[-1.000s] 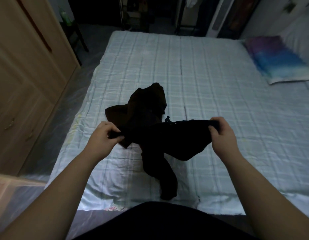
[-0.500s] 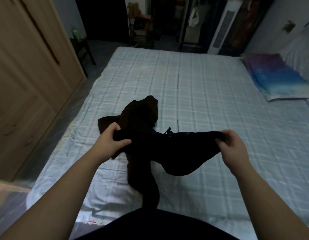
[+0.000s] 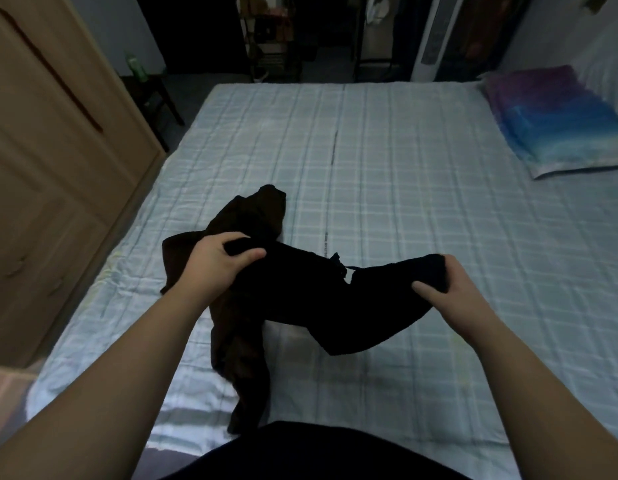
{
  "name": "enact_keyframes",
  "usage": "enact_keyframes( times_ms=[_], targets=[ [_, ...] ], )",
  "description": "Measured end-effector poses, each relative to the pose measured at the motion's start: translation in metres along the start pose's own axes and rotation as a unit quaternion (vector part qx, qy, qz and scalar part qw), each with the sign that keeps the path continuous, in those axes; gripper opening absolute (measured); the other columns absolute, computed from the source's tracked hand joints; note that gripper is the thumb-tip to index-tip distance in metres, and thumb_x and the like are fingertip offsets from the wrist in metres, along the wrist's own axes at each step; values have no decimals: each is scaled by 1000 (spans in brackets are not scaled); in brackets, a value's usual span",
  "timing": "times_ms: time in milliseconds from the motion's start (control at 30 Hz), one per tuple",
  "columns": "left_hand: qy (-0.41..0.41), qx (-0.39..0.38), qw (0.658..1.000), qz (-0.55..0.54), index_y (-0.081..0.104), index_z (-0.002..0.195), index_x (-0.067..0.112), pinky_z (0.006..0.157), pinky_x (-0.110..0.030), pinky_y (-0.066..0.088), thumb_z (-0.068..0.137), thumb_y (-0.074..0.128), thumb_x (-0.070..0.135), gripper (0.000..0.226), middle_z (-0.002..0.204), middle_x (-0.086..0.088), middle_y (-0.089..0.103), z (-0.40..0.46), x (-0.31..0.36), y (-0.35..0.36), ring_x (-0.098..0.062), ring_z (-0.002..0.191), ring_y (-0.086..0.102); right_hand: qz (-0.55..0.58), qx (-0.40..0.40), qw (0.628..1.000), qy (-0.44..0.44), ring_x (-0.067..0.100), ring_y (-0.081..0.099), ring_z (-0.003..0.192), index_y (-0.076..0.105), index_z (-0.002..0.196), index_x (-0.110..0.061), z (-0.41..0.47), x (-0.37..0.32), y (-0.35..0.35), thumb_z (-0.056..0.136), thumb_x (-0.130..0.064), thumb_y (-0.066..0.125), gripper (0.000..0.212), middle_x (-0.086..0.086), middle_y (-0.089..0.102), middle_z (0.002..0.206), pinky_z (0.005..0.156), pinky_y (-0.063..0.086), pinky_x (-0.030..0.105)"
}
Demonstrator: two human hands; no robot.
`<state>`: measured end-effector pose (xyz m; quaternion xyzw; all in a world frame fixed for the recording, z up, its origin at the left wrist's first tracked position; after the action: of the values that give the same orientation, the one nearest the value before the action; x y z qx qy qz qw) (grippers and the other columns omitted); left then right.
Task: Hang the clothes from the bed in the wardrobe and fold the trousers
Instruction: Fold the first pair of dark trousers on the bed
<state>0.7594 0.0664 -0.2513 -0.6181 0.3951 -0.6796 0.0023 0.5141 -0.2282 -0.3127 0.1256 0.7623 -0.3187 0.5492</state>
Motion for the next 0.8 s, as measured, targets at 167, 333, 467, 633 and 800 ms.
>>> enact_keyframes(
  times_ms=[167,333,467,633,800],
  targets=[
    [12,-109,994,12,74,96,36,78,-19,53,77,84,26,23,91,16,75,15,22,-15,-3,90,71,89,144,985,-8,17,71,84,68,89,-24,17,-15,-27,84,-6,77,21,3,73,91,81,55,38],
    [54,-154,987,8,77,91,35,75,-14,51,84,77,5,30,90,8,77,39,56,-56,-4,86,72,102,165,979,-59,12,72,82,71,93,-24,32,-72,-37,90,-3,69,21,-7,76,87,86,56,39],
    [69,-52,993,-77,76,97,20,82,-28,58,90,69,3,19,93,-1,78,60,84,-116,-19,93,74,48,173,974,-135,14,71,89,74,102,-19,46,-146,-32,93,-15,68,11,-2,76,95,85,57,36],
    [133,76,975,-163,75,99,17,71,-22,56,90,72,10,11,82,6,78,72,138,-188,-12,78,75,37,208,948,-237,-6,64,80,70,95,-27,50,-253,-22,97,-16,63,13,-14,70,88,68,47,14],
    [223,167,938,-205,73,90,25,72,-22,59,89,73,10,14,79,12,77,75,206,-251,-5,77,74,67,267,912,-304,16,70,84,73,92,-21,53,-343,-35,92,-27,67,9,-1,74,87,79,58,42]
  ],
)
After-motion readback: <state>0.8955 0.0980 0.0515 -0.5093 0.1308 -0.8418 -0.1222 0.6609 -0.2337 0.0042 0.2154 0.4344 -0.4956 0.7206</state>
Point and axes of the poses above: each hand's wrist, its own z-axis towards the middle knuckle, its own y-axis out of the palm, x = y × z, the point moved 5 cm from there along z, towards the middle knuckle
